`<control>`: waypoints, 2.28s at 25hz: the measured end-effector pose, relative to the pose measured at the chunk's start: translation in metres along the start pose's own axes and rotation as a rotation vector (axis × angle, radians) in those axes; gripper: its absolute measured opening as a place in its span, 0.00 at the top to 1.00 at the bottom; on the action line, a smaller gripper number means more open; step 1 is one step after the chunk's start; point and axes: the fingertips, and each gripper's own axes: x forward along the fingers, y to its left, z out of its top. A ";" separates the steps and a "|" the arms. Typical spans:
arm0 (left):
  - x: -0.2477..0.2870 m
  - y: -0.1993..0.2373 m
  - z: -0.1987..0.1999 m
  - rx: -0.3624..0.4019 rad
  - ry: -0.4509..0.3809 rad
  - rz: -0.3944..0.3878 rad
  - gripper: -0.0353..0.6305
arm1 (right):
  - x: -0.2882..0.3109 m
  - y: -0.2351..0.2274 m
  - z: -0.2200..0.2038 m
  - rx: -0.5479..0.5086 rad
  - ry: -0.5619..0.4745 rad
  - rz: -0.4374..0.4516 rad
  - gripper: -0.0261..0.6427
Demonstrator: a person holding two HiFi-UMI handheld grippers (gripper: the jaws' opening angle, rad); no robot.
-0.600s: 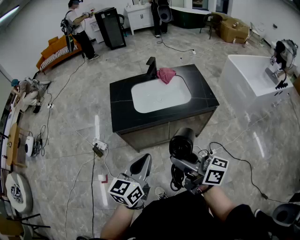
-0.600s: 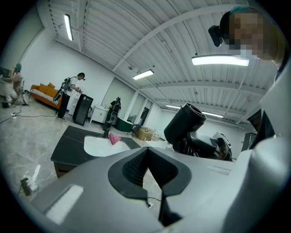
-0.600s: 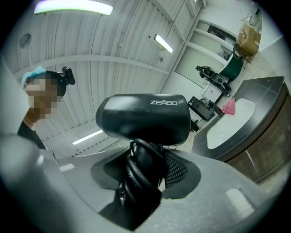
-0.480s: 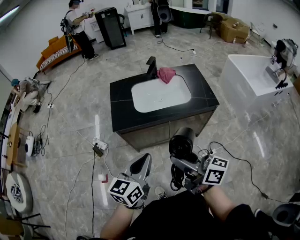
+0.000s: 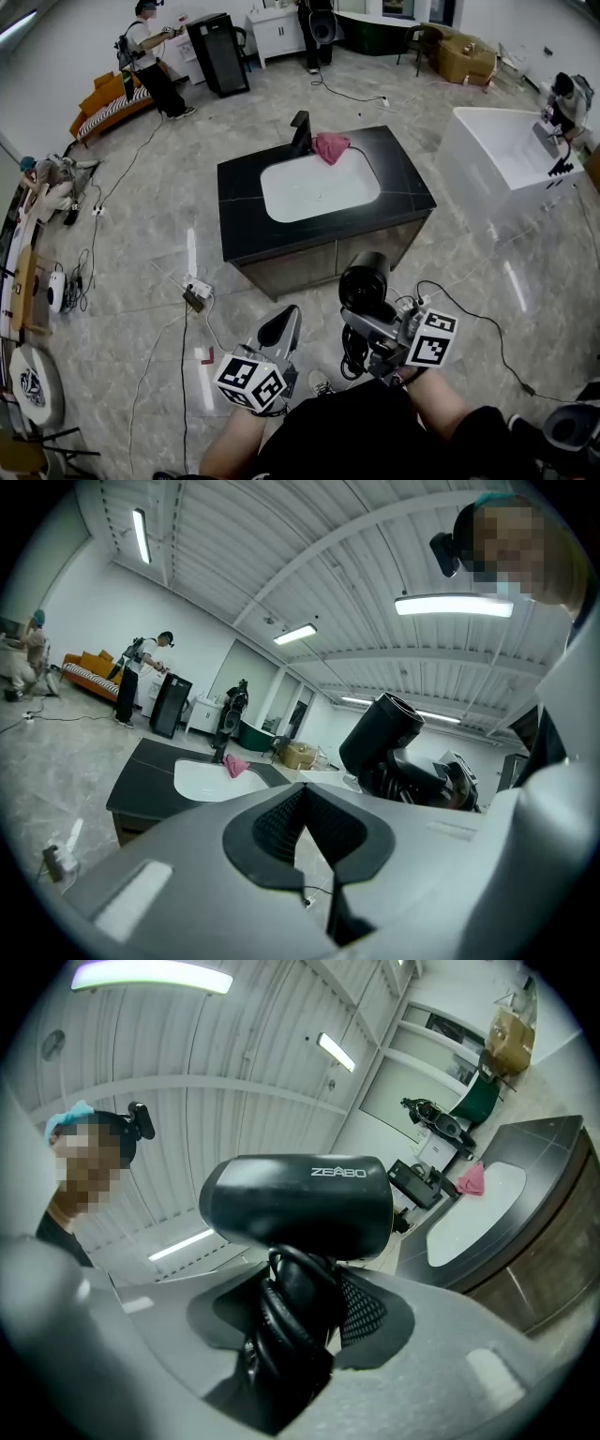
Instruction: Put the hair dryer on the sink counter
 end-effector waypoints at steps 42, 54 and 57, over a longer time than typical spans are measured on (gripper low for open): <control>0.036 0.052 0.014 -0.036 -0.007 0.054 0.94 | 0.025 -0.072 0.055 0.038 -0.024 -0.070 0.66; 0.117 0.063 0.020 -0.068 0.015 0.094 0.94 | 0.030 -0.145 0.116 0.060 0.016 -0.076 0.66; 0.136 0.067 0.023 -0.074 0.021 0.107 0.94 | 0.035 -0.162 0.128 0.073 0.025 -0.068 0.66</control>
